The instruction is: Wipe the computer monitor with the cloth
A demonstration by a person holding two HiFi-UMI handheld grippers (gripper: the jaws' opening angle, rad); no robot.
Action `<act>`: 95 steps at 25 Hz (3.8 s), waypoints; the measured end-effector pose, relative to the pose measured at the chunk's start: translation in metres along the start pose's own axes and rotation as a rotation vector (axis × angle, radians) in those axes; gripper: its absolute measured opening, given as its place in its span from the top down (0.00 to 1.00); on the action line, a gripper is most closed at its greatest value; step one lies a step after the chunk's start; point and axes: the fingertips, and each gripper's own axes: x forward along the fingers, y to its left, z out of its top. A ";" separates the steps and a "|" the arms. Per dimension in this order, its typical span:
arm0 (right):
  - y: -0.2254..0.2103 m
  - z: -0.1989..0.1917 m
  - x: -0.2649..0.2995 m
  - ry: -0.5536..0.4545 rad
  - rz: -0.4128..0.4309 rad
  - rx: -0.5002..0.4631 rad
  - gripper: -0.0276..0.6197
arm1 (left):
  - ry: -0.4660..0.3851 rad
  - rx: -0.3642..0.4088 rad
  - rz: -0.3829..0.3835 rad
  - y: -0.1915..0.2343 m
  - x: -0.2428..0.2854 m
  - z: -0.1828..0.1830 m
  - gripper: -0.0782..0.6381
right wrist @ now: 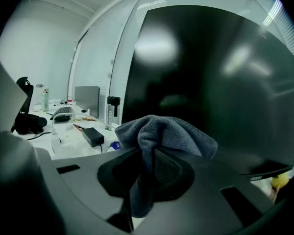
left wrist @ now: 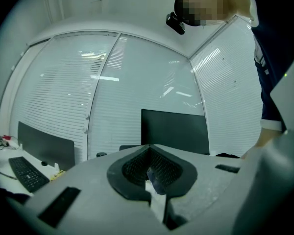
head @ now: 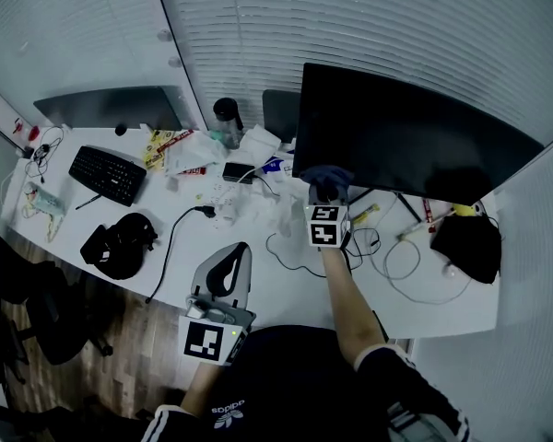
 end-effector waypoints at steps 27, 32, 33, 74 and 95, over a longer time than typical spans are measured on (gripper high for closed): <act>0.029 0.101 -0.017 -0.106 0.096 -0.036 0.89 | -0.001 -0.010 0.067 0.014 -0.025 -0.003 0.88; 0.021 0.148 -0.035 -0.171 0.071 -0.046 0.89 | -0.032 -0.013 0.054 0.013 -0.025 0.003 0.88; 0.020 0.159 -0.039 -0.188 0.070 -0.047 0.89 | -0.036 -0.013 0.053 0.013 -0.025 0.004 0.88; -0.126 0.227 -0.329 -0.633 -0.119 -0.045 0.89 | -0.080 -0.035 -0.247 -0.132 -0.003 0.000 0.88; -0.183 -0.015 -0.573 -0.440 -0.143 0.039 0.89 | -0.055 -0.048 -0.266 -0.323 -0.099 -0.012 0.88</act>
